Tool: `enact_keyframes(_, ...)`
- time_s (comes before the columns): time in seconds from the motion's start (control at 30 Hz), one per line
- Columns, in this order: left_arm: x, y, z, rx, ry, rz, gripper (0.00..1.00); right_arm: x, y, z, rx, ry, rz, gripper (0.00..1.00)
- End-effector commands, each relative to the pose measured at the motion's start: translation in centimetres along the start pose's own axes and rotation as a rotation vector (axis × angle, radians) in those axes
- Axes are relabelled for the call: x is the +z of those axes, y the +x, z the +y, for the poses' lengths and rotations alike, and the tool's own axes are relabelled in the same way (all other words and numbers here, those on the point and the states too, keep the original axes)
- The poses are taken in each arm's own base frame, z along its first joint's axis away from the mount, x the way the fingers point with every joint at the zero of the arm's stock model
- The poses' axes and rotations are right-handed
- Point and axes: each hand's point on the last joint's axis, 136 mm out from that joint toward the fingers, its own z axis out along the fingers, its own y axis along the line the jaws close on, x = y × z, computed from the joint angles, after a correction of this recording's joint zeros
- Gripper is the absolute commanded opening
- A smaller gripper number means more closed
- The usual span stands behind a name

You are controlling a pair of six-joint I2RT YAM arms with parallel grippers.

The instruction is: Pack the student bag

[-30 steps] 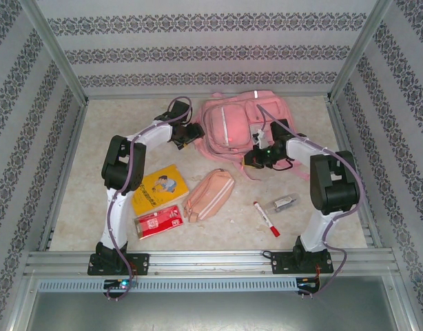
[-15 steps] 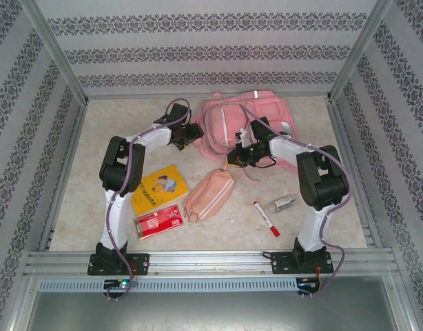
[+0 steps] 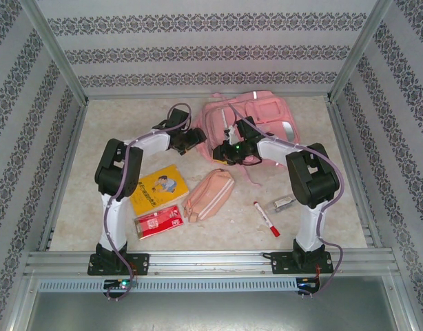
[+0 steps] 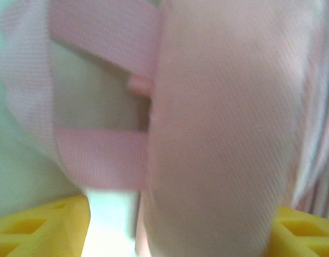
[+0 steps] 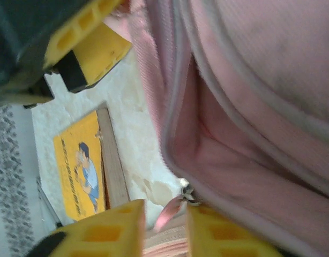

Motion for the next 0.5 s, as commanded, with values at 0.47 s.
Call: enact_keyframes(0.47, -4.5, 10.2, -3.7, 0.583, 0.122, 0.24, 0.59, -11.2, 0.3, -2.1, -0.282, 0.276, -0.079, 0.42)
